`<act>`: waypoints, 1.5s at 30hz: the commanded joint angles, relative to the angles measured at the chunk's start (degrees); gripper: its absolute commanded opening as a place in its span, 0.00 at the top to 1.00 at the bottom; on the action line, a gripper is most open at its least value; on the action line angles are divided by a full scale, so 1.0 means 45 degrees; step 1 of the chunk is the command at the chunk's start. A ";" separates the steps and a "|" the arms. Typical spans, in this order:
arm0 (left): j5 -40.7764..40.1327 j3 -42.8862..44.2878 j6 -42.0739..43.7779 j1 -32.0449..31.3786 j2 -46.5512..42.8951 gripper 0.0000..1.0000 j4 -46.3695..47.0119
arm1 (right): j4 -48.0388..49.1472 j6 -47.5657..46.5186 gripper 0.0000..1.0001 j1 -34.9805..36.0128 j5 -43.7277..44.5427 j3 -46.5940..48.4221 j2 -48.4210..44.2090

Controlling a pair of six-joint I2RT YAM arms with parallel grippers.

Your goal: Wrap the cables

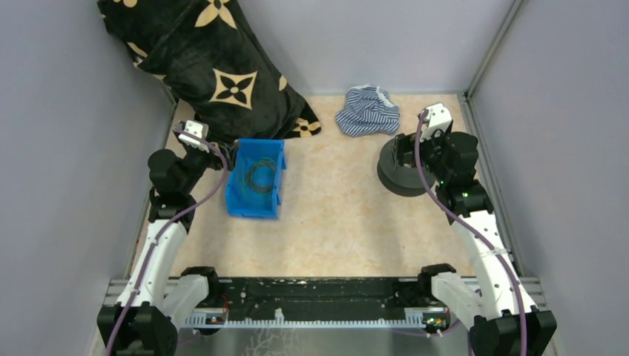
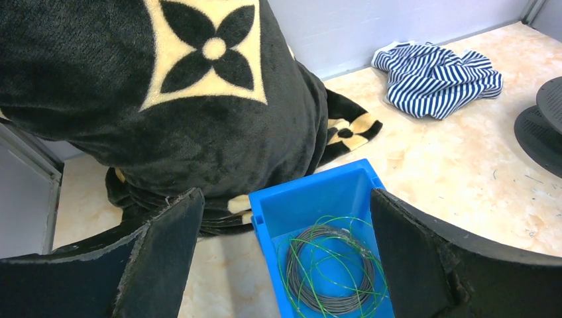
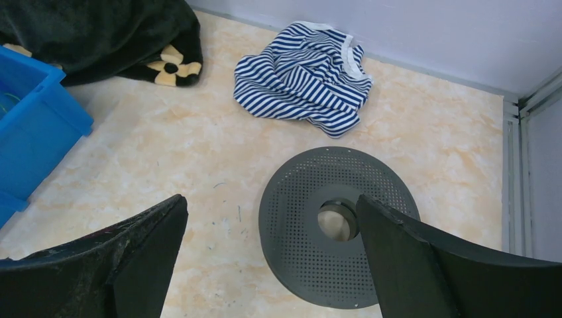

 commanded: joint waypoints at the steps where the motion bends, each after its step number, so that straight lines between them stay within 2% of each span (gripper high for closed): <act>1: 0.0257 -0.0060 -0.0055 0.0066 -0.0064 0.00 0.0385 | 0.0749 -0.0151 0.01 -0.0101 -0.0071 -0.0048 -0.0270; 15: -0.0073 0.0020 0.0184 0.0061 0.0074 0.00 0.0174 | 0.0754 -0.0246 0.01 -0.0106 -0.0014 -0.0066 -0.0325; 23: -0.0045 0.0504 0.0742 0.0057 0.1230 0.00 -0.0776 | 0.0780 -0.0378 0.01 -0.0101 0.0283 -0.0064 -0.0231; 28: -0.0301 0.1266 0.0812 0.0062 0.2634 0.01 -0.1564 | 0.0801 -0.0517 0.01 -0.0101 0.0185 -0.0122 -0.0162; 34: -0.0724 0.2812 0.0665 0.0051 0.4963 0.08 -0.2781 | 0.0817 -0.0600 0.01 -0.0101 -0.0073 -0.0184 -0.0060; 41: -0.0878 0.4651 0.0291 0.0046 0.7452 0.25 -0.3892 | 0.0842 -0.0677 0.01 -0.0101 -0.0171 -0.0240 0.0019; 45: -0.0968 0.5262 0.0171 0.0032 0.8431 0.32 -0.4435 | 0.0857 -0.0734 0.01 -0.0101 -0.0174 -0.0270 0.0043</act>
